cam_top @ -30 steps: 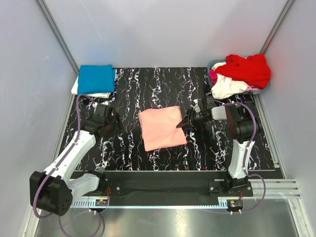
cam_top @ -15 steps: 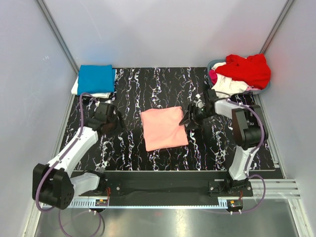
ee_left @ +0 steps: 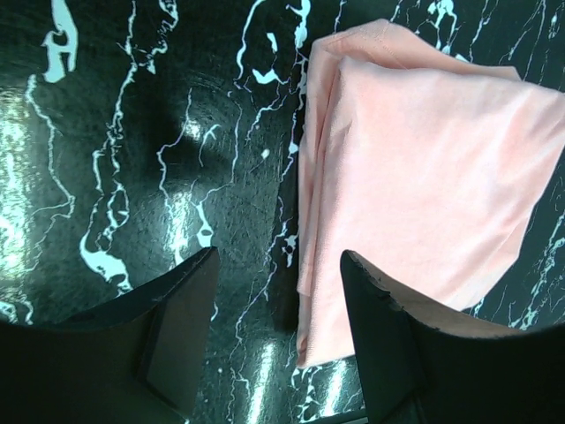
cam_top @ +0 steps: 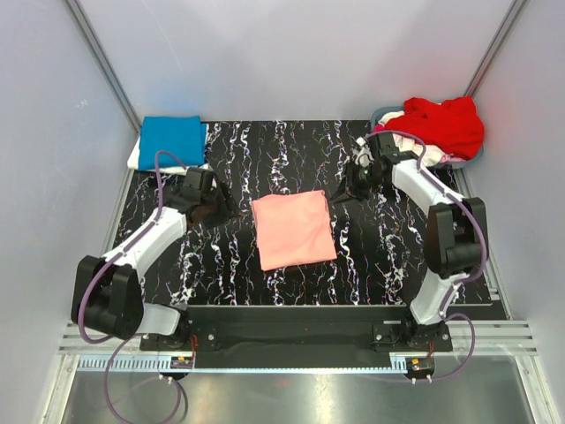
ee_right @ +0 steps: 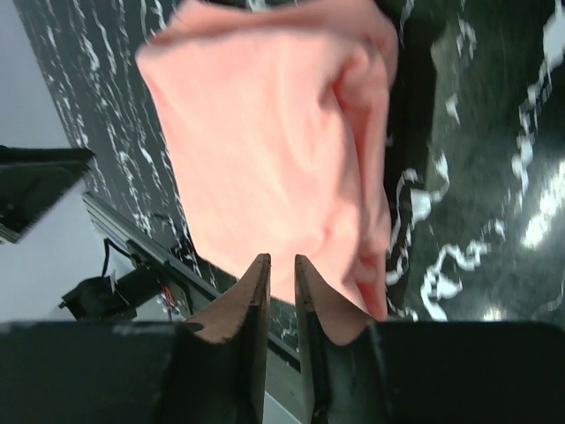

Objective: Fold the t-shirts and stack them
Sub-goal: Fold the tshirt

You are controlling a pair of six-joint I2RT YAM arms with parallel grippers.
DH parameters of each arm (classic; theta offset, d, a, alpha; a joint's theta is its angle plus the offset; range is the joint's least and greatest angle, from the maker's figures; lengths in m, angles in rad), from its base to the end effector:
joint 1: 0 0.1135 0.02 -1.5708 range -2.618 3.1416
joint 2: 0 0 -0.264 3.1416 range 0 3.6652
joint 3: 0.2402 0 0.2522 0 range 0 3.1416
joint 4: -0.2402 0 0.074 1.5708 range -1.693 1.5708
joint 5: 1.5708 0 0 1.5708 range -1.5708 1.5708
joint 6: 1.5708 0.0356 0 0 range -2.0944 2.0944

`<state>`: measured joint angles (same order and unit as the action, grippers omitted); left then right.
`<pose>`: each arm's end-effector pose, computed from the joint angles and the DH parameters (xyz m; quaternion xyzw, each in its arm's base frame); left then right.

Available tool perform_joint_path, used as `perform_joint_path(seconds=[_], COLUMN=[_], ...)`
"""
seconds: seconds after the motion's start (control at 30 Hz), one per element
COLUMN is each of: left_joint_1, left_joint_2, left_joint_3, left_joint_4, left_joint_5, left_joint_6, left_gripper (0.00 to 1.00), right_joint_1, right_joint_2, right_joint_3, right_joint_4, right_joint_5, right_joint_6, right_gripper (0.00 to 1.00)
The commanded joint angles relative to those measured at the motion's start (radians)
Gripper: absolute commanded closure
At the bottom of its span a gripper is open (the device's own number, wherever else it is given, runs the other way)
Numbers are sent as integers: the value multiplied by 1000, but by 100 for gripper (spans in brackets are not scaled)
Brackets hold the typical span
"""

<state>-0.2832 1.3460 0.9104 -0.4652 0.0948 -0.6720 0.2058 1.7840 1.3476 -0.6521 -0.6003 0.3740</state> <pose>0.2646 -0.0805 0.2361 -0.1669 0.9286 -0.1907 0.2711 0.3592 0.0955 0.2308 0.0076 0.9303 0.3403 0.1366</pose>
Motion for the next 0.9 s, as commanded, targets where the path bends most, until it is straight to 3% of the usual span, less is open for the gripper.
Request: perform_joint_path(seconds=[0.0, 0.2, 0.37, 0.57, 0.7, 0.87], left_joint_1=[-4, -4, -4, -4, -4, -13], left_joint_2=[36, 59, 90, 140, 166, 217], left_joint_3=[39, 13, 2, -1, -7, -13], left_joint_4=[89, 140, 166, 201, 235, 292], left_joint_5=[45, 65, 66, 80, 95, 134], left_joint_6=[-14, -6, -3, 3, 3, -15], left_gripper=[38, 38, 39, 39, 40, 41], right_joint_1=[12, 12, 4, -19, -23, -25], right_joint_2=[96, 291, 420, 482, 497, 497], right_joint_3=[123, 284, 363, 395, 406, 400], right_joint_4=[37, 11, -34, -66, -93, -92], right_joint_5=[-52, -62, 26, 134, 235, 215], right_joint_6=[17, -1, -41, -66, -84, -80], right_gripper=[77, 79, 81, 83, 91, 88])
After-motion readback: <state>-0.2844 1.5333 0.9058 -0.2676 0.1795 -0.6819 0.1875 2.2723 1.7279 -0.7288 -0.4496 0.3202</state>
